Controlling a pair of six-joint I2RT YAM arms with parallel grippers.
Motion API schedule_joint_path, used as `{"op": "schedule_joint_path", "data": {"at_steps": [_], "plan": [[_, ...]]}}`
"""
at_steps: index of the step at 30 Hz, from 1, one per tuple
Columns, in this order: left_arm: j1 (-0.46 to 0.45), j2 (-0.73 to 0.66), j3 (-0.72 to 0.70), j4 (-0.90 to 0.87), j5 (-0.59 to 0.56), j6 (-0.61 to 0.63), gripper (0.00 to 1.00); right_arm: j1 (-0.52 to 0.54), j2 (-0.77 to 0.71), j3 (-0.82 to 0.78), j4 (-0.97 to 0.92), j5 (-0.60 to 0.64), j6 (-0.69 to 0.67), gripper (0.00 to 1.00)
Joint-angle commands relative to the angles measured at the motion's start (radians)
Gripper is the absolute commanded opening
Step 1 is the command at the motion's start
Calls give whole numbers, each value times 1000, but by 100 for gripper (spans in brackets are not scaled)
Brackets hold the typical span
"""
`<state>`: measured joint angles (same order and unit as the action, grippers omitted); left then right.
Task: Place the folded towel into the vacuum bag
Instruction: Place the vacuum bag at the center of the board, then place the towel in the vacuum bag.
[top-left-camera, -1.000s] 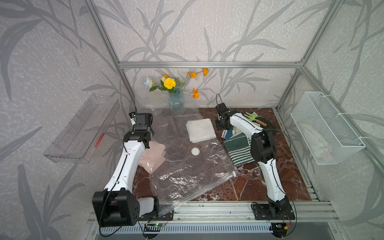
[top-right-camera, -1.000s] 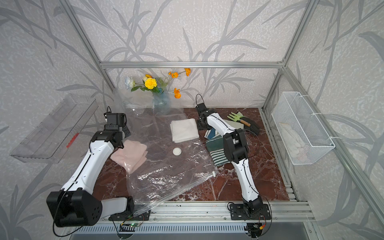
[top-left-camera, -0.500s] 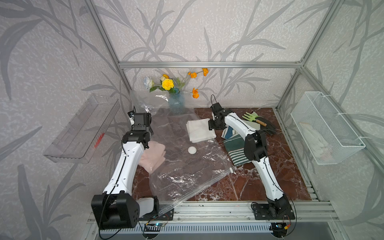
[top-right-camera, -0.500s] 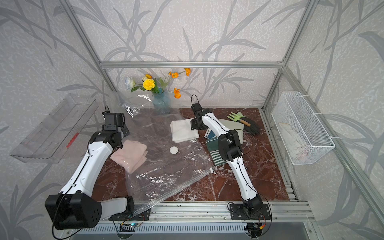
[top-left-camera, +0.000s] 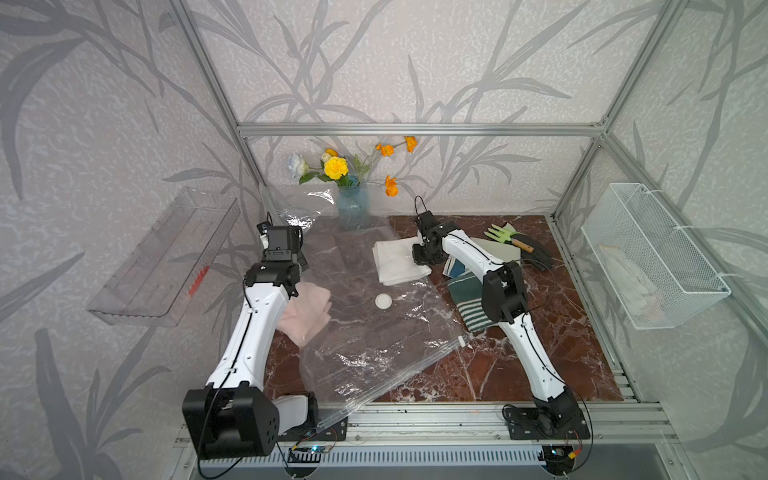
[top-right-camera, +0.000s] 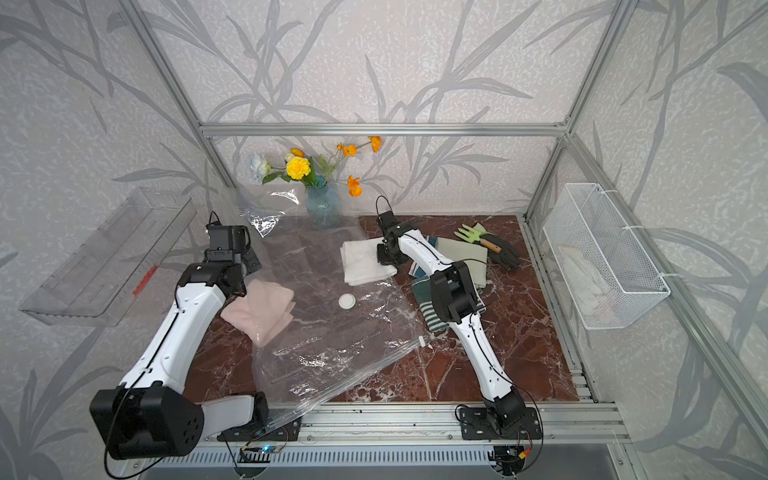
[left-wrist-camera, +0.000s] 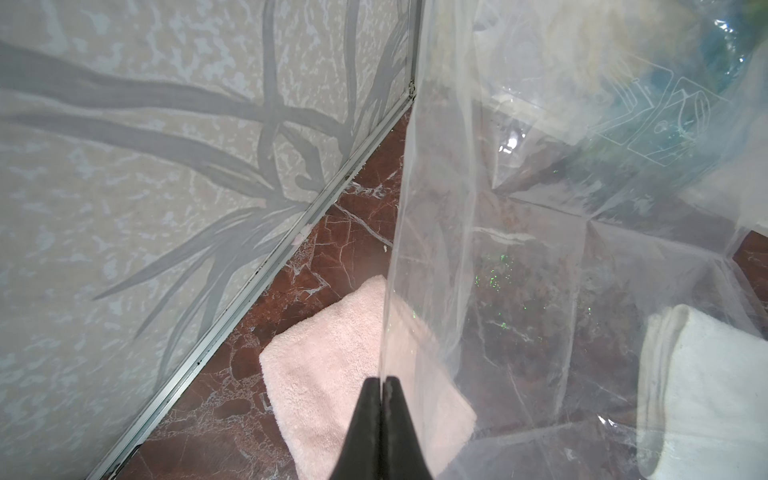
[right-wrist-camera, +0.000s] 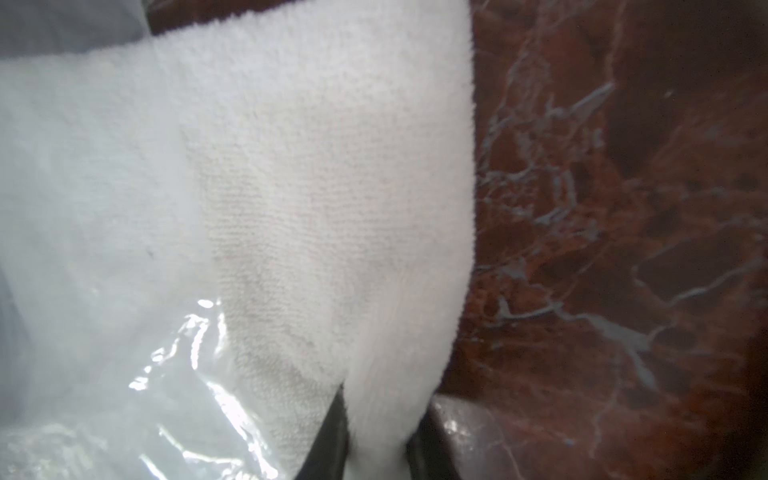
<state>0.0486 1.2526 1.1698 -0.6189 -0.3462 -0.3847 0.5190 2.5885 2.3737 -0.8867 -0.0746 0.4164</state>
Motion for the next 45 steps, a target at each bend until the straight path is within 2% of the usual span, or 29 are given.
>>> {"op": "schedule_joint_path", "data": {"at_steps": [1, 5, 10, 15, 21, 24, 27, 30, 33, 36, 37, 41, 45], "plan": [[1, -4, -23, 6, 7, -11, 0, 16, -102, -4, -52, 103, -79, 13], [1, -12, -46, 12, 0, -14, 0, 25, -236, -58, -84, 196, -141, 6], [2, -9, -75, 32, 16, -17, 0, 18, -463, -331, 0, 296, -168, 2], [-8, 55, -84, 68, 91, -41, 0, -14, -700, -586, 26, 351, -156, 2], [-82, 240, -8, 78, 252, -47, 0, -141, -1012, -977, 115, 311, -54, 0], [-154, 342, 60, 97, 291, -10, 0, -231, -1099, -1165, 173, 287, 4, 0], [-198, 454, 153, 127, 360, 22, 0, -294, -1113, -1278, 241, 244, 39, 0], [-252, 557, 264, 157, 414, 84, 2, -320, -1076, -1289, 238, 256, 53, 1], [-273, 653, 386, 130, 401, 112, 2, -344, -1060, -1283, 266, 265, 44, 1], [-249, 712, 480, 75, 222, 82, 0, -353, -1054, -1234, 257, 272, 16, 1], [-233, 717, 493, 70, 204, 78, 0, -353, -1058, -1217, 248, 272, 7, 1], [-177, 659, 423, 117, 147, -3, 0, -336, -1092, -1162, 243, 206, -58, 1], [-163, 598, 269, 231, 163, -57, 1, -217, -1113, -1073, 215, 233, -147, 0]]}}
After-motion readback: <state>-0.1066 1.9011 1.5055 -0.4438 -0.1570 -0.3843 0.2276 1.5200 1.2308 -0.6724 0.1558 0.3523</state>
